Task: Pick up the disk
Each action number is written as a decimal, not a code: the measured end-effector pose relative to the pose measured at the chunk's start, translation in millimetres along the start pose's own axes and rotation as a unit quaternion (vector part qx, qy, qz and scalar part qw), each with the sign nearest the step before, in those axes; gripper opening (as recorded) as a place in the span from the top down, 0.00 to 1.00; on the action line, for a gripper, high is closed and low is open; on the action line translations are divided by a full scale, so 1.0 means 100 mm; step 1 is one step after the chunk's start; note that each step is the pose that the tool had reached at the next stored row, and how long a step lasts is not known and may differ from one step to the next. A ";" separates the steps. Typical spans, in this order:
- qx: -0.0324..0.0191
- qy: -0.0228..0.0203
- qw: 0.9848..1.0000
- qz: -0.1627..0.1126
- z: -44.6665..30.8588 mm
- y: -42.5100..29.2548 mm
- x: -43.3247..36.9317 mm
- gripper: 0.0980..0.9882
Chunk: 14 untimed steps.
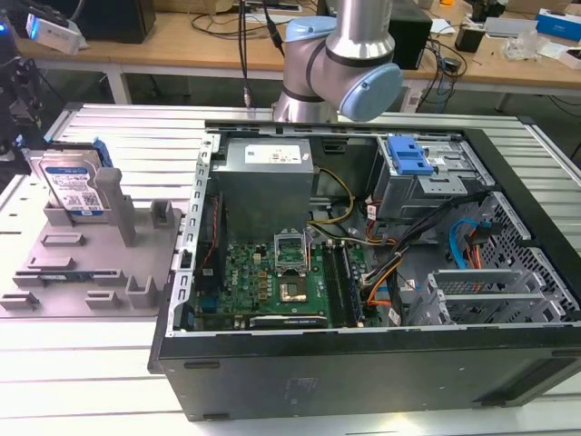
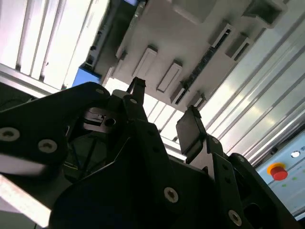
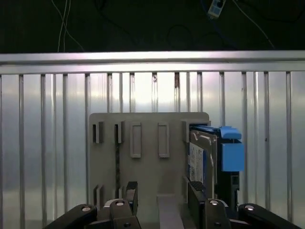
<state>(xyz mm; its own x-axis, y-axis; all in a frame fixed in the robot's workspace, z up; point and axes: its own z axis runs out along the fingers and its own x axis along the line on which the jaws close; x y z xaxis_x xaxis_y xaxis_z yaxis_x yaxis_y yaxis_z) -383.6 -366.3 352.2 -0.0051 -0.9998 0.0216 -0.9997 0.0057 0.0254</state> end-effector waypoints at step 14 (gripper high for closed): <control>0.002 0.000 1.000 -0.014 0.016 0.204 -0.498 0.50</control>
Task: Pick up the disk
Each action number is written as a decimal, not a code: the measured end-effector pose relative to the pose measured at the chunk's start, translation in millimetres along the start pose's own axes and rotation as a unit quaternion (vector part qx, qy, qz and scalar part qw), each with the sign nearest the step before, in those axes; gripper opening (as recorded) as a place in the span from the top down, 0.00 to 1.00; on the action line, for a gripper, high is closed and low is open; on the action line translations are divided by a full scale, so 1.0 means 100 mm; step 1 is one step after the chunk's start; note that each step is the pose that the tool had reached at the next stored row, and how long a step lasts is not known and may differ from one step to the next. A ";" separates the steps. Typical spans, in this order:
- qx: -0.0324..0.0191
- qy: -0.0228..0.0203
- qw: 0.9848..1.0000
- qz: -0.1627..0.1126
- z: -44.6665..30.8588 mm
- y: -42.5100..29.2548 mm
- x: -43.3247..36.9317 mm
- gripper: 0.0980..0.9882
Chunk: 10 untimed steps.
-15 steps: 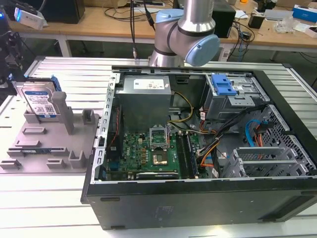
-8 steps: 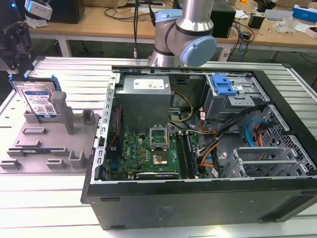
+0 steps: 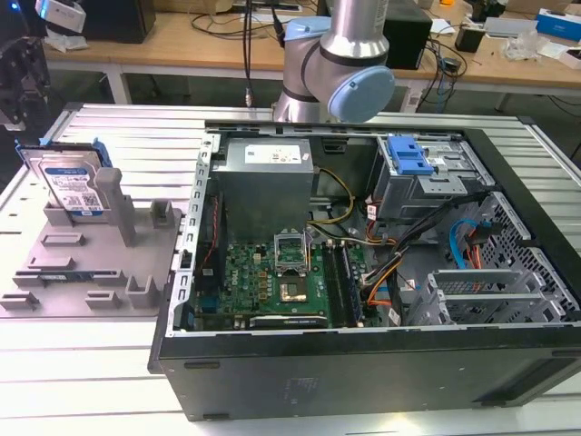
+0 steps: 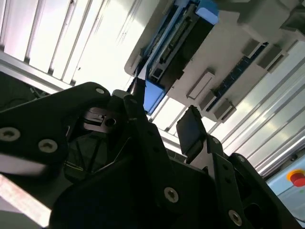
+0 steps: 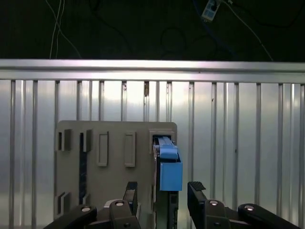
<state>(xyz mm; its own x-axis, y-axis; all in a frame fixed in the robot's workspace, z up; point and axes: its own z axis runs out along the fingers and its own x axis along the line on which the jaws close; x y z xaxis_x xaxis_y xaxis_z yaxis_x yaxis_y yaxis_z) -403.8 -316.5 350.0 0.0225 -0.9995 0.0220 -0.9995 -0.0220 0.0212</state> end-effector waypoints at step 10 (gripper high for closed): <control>0.001 0.000 1.000 -0.011 0.088 0.045 -0.026 0.50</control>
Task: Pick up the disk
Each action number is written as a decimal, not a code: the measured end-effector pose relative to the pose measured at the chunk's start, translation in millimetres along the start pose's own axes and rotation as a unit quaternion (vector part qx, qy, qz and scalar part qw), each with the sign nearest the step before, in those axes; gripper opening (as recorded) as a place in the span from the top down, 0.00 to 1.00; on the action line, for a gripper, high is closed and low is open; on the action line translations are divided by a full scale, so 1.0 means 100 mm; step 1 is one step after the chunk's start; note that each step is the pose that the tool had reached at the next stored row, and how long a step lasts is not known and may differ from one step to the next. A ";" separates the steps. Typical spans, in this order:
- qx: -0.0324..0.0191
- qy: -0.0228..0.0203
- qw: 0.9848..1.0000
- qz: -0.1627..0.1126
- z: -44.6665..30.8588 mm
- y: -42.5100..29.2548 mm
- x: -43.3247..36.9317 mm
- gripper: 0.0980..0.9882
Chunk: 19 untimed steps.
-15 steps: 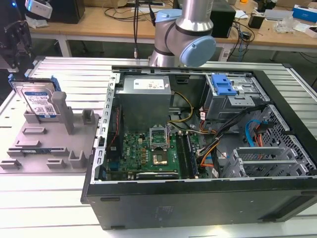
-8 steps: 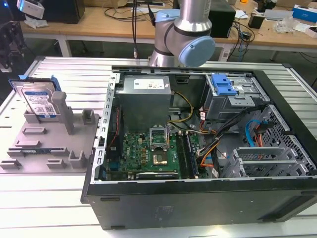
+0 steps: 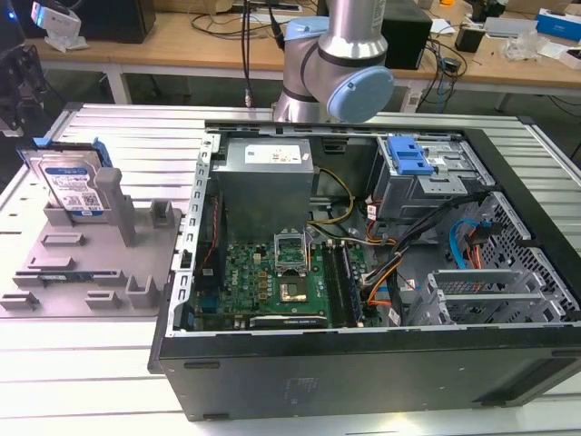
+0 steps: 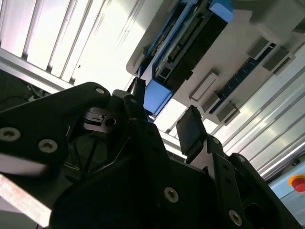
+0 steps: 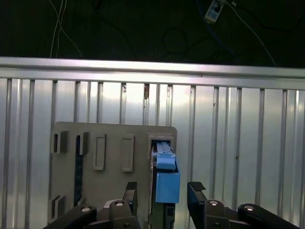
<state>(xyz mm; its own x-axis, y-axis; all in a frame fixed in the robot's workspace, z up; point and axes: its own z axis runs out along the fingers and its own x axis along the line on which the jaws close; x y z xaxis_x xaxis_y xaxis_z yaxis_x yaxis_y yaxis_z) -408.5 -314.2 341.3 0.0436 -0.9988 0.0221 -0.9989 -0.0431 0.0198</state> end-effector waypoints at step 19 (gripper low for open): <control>0.000 0.000 1.000 0.014 0.142 0.005 -0.027 0.50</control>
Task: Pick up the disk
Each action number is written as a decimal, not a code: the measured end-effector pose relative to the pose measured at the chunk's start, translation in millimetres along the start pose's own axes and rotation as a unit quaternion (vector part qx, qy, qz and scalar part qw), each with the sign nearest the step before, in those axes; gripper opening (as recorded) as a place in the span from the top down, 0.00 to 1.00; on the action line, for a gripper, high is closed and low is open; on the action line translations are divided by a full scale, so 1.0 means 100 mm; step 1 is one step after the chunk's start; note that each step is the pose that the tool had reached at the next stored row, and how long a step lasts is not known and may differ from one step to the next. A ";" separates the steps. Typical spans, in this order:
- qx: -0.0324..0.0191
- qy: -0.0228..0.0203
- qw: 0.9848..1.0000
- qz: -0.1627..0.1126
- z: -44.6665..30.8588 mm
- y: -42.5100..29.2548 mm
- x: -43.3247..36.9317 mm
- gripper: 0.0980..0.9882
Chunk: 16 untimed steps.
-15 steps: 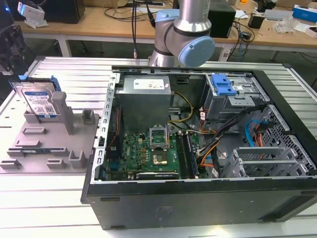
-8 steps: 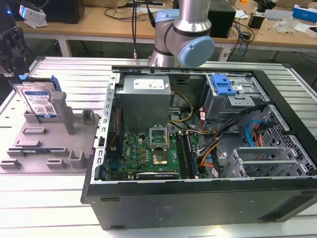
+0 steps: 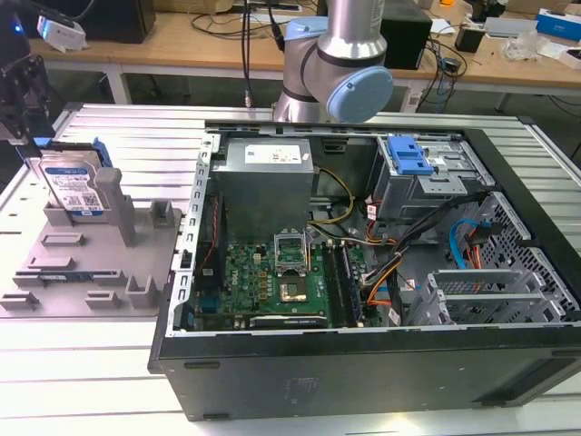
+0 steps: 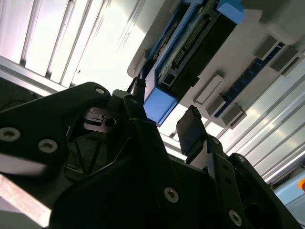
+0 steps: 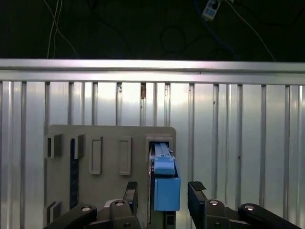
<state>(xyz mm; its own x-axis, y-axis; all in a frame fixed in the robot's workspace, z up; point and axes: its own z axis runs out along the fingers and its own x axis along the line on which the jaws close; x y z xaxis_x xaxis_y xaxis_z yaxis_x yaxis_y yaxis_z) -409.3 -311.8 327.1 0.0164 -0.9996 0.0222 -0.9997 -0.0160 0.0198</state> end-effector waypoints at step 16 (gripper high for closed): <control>0.000 0.000 1.000 0.005 0.135 0.000 -0.003 0.50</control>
<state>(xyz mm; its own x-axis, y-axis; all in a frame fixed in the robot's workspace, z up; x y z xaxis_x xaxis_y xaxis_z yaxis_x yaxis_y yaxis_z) -409.6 -311.8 313.6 0.0064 -0.9997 0.0221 -0.9998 -0.0059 0.0197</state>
